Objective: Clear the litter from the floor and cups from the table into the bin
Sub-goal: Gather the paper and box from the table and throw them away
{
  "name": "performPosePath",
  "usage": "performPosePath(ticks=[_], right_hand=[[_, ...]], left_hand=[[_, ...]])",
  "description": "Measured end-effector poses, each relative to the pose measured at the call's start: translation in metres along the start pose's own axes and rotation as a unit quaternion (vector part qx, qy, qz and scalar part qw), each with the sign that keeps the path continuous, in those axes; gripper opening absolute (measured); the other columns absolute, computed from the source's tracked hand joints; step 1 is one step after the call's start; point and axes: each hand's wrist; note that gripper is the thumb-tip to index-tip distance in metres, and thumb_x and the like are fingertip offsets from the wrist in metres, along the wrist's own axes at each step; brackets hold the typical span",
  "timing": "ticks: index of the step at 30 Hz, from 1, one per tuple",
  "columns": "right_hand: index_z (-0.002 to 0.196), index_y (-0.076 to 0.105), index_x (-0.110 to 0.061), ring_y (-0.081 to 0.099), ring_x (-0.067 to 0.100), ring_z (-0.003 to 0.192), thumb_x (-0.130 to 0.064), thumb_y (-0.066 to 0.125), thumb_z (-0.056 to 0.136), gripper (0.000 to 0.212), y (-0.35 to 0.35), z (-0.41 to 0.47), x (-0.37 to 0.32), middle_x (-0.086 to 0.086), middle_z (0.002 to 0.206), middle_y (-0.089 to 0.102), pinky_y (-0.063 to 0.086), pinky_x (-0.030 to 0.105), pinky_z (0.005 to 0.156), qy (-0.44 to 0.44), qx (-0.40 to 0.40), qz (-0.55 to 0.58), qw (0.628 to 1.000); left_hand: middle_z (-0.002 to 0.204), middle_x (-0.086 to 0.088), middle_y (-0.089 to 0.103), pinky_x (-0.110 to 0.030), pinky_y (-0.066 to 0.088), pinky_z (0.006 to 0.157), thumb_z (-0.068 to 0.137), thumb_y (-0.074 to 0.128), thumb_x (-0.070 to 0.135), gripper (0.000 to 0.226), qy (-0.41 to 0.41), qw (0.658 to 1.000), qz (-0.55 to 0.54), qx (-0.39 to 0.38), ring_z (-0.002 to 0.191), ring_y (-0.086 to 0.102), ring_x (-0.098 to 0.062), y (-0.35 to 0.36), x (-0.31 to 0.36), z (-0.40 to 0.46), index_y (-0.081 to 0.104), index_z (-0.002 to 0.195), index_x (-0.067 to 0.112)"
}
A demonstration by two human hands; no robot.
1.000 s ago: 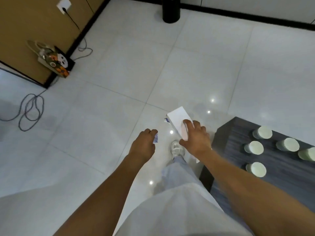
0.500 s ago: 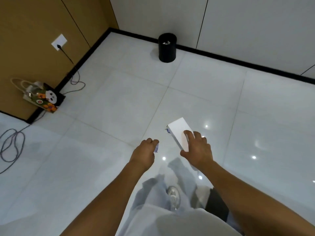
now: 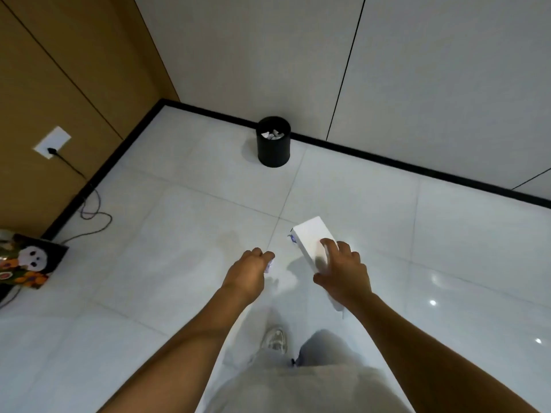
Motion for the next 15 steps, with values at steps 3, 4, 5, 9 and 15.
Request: performPosePath(ticks=[3, 4, 5, 9, 15], right_hand=[[0.133, 0.034, -0.031, 0.048, 0.029, 0.102, -0.035, 0.068, 0.070, 0.072, -0.025, 0.057, -0.002, 0.003, 0.128, 0.045, 0.043, 0.035, 0.080, 0.012, -0.006, 0.008, 1.000], [0.130, 0.034, -0.031, 0.048, 0.028, 0.100, -0.035, 0.068, 0.069, 0.070, -0.033, 0.080, -0.001, 0.003, 0.125, 0.046, 0.044, 0.035, 0.079, 0.014, -0.005, 0.009, 1.000], [0.130, 0.034, -0.031, 0.048, 0.028, 0.100, -0.035, 0.068, 0.070, 0.069, -0.040, 0.102, 0.002, 0.003, 0.124, 0.046, 0.044, 0.035, 0.079, 0.015, -0.008, 0.008, 1.000], [0.130, 0.035, -0.031, 0.048, 0.028, 0.100, -0.035, 0.068, 0.071, 0.068, -0.068, 0.187, 0.015, 0.002, 0.124, 0.046, 0.043, 0.035, 0.078, 0.021, -0.017, 0.000, 1.000], [0.132, 0.033, -0.031, 0.049, 0.027, 0.102, -0.036, 0.070, 0.071, 0.071, -0.130, 0.352, 0.037, 0.003, 0.125, 0.046, 0.048, 0.038, 0.083, 0.006, -0.033, -0.036, 0.999]], left_hand=[[0.099, -0.001, 0.051, -0.027, 0.044, 0.071, 0.083, 0.046, -0.003, 0.028, 0.012, 1.000, -0.001, 0.005, 0.095, 0.050, -0.020, -0.035, -0.001, 0.066, 0.053, 0.100, 0.018], [0.094, 0.001, 0.050, -0.026, 0.041, 0.066, 0.082, 0.045, -0.003, 0.026, 0.014, 1.000, -0.005, 0.008, 0.090, 0.050, -0.020, -0.046, -0.001, 0.090, 0.051, 0.093, 0.020], [0.090, 0.002, 0.048, -0.026, 0.040, 0.064, 0.081, 0.044, -0.004, 0.025, 0.019, 1.000, -0.009, 0.014, 0.086, 0.049, -0.019, -0.055, 0.000, 0.113, 0.049, 0.088, 0.020], [0.087, 0.000, 0.050, -0.030, 0.044, 0.065, 0.079, 0.041, -0.006, 0.026, 0.019, 0.999, -0.029, 0.032, 0.083, 0.047, -0.019, -0.082, 0.001, 0.202, 0.051, 0.087, 0.016], [0.104, -0.005, 0.056, -0.036, 0.052, 0.080, 0.086, 0.047, -0.003, 0.031, -0.034, 0.997, -0.059, 0.027, 0.096, 0.052, -0.022, -0.123, 0.009, 0.361, 0.056, 0.111, 0.013]])
Point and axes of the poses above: each hand's wrist, its own z-axis towards the middle knuckle, its own y-axis out of the palm, x = y × z
